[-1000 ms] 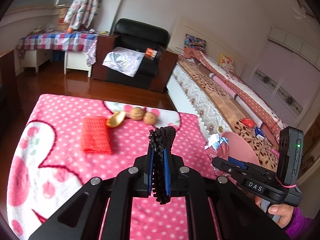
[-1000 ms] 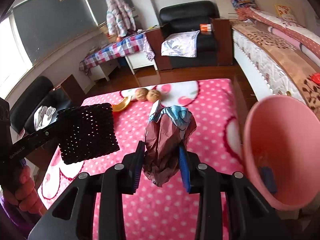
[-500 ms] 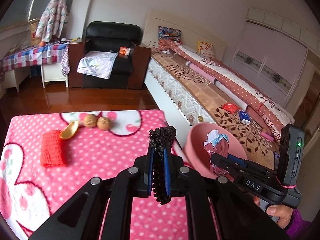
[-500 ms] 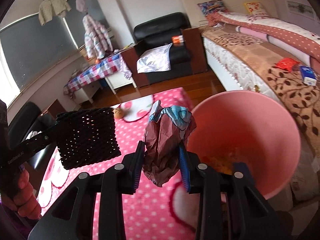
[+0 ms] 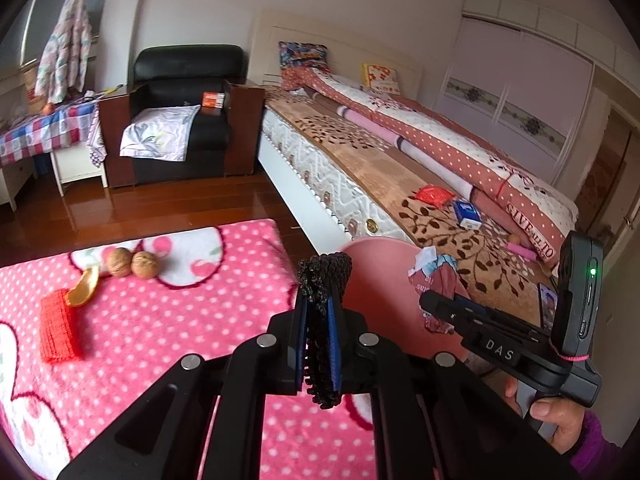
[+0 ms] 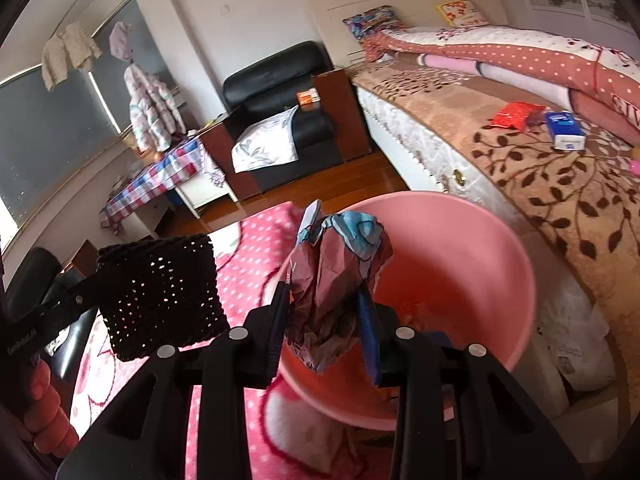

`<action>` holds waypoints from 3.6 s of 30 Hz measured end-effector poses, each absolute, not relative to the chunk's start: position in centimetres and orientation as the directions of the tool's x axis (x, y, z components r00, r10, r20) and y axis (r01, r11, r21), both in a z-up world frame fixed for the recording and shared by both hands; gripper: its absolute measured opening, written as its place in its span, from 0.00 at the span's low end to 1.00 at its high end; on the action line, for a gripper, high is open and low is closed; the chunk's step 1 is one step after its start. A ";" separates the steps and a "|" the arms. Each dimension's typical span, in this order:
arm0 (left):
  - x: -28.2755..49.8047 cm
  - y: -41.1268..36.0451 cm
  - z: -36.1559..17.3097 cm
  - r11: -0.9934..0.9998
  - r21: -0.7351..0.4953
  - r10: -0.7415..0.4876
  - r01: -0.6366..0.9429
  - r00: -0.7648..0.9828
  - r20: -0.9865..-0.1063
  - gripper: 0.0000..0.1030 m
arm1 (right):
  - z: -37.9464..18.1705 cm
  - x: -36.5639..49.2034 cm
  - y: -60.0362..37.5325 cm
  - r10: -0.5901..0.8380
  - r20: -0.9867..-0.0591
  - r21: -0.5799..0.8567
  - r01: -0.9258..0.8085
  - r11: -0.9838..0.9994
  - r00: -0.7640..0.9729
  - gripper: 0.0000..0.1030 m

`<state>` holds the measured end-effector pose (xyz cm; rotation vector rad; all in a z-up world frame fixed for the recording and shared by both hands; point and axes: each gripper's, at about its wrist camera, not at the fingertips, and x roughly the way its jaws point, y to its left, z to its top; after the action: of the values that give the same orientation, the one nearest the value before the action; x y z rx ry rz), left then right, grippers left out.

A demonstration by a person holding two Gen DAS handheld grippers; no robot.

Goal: Collect trash
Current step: 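Carry the black mesh pad with the left tool while the right tool carries the brown bag to the basin, then open both tools to drop the black mesh pad and brown bag into the basin, then move both tools back over the red mesh pad and orange peel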

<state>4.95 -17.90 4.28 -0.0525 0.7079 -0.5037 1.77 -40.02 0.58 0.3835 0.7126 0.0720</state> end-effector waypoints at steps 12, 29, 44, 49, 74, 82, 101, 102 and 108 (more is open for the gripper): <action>6.3 -22.3 3.0 0.858 -0.190 -0.476 0.476 0.601 -0.642 0.08 | -0.6 2.1 -42.3 0.151 -0.641 0.362 0.123 0.924 0.753 0.33; 7.7 -25.5 0.9 0.847 -0.179 -0.473 0.501 0.554 -0.685 0.08 | -1.8 2.1 -44.1 0.123 -0.661 0.365 0.174 0.915 0.740 0.33; 7.6 -25.7 0.8 0.844 -0.184 -0.480 0.504 0.557 -0.677 0.36 | -2.0 2.2 -44.3 0.120 -0.665 0.363 0.179 0.914 0.737 0.33; 7.5 -25.4 0.9 0.846 -0.192 -0.482 0.497 0.558 -0.676 0.39 | -2.4 2.2 -44.5 0.118 -0.669 0.365 0.186 0.912 0.734 0.33; 7.0 -22.2 0.9 0.864 -0.233 -0.473 0.446 0.562 -0.679 0.49 | -2.9 2.3 -44.2 0.136 -0.714 0.384 0.223 0.896 0.686 0.45; 6.6 -20.7 0.8 0.873 -0.245 -0.466 0.423 0.571 -0.675 0.49 | -1.8 1.6 -43.3 0.139 -0.698 0.385 0.204 0.900 0.702 0.46; 5.8 -10.9 -0.5 0.931 -0.272 -0.366 0.244 0.637 -0.679 0.49 | 0.6 1.7 -35.1 0.206 -0.671 0.326 0.034 0.945 0.713 0.45; 5.8 -10.2 -0.6 0.934 -0.272 -0.356 0.230 0.642 -0.679 0.49 | 0.7 1.8 -34.5 0.212 -0.671 0.325 0.024 0.946 0.711 0.45; 5.6 -4.9 -1.0 0.960 -0.254 -0.261 0.113 0.687 -0.678 0.49 | 0.8 2.5 -31.6 0.247 -0.674 0.315 -0.032 0.948 0.696 0.45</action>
<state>5.59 -4.89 -1.01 -0.1986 0.7874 -0.2111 2.49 -31.55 0.78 0.2911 0.7883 0.1580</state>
